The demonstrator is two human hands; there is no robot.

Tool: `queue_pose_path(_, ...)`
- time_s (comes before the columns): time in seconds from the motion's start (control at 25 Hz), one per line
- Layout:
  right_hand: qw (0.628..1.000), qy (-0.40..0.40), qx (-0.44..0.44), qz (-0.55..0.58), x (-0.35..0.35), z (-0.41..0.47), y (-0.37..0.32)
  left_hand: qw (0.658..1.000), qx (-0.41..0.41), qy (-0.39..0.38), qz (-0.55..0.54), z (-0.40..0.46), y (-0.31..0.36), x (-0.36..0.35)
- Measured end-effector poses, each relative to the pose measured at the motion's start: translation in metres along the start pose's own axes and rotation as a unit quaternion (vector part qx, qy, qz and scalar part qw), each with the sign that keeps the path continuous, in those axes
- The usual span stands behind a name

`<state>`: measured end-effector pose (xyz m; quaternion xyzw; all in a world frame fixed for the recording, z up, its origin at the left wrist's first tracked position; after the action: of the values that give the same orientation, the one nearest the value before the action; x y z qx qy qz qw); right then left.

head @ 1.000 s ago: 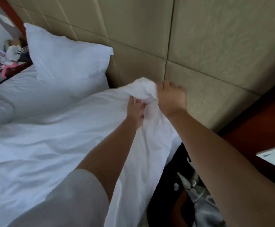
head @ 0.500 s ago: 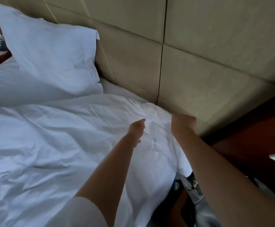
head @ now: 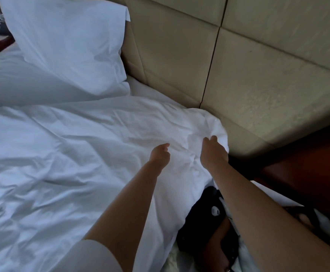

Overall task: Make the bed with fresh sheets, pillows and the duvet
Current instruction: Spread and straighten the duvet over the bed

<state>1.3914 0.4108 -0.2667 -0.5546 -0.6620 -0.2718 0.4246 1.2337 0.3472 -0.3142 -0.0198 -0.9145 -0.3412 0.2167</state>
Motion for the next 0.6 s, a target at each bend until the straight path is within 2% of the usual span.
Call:
queue_pose_path(0.32, 0.996, -0.043, 0.067, -0.032, -0.026, -0.018, -0.022, 0.998, 0.017, 0.006, 0.057, -0.012, -0.028, 0.018)
queue_pose_path(0.6, 0.989, -0.063, 0.124, -0.043, -0.041, -0.013, -0.055, 0.997, 0.033, 0.058, 0.029, -0.021, -0.054, 0.054)
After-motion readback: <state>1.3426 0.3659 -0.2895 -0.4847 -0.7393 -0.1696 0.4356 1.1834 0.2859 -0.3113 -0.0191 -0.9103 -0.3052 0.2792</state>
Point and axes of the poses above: each hand's wrist, its own z-axis towards the middle knuckle, its own x-axis out of the back of the hand, y = z × x, the point moved 4 cm from there along z, towards the middle knuckle, and after that the axes turned 2 degrees about -z, right-handed, at the moved point
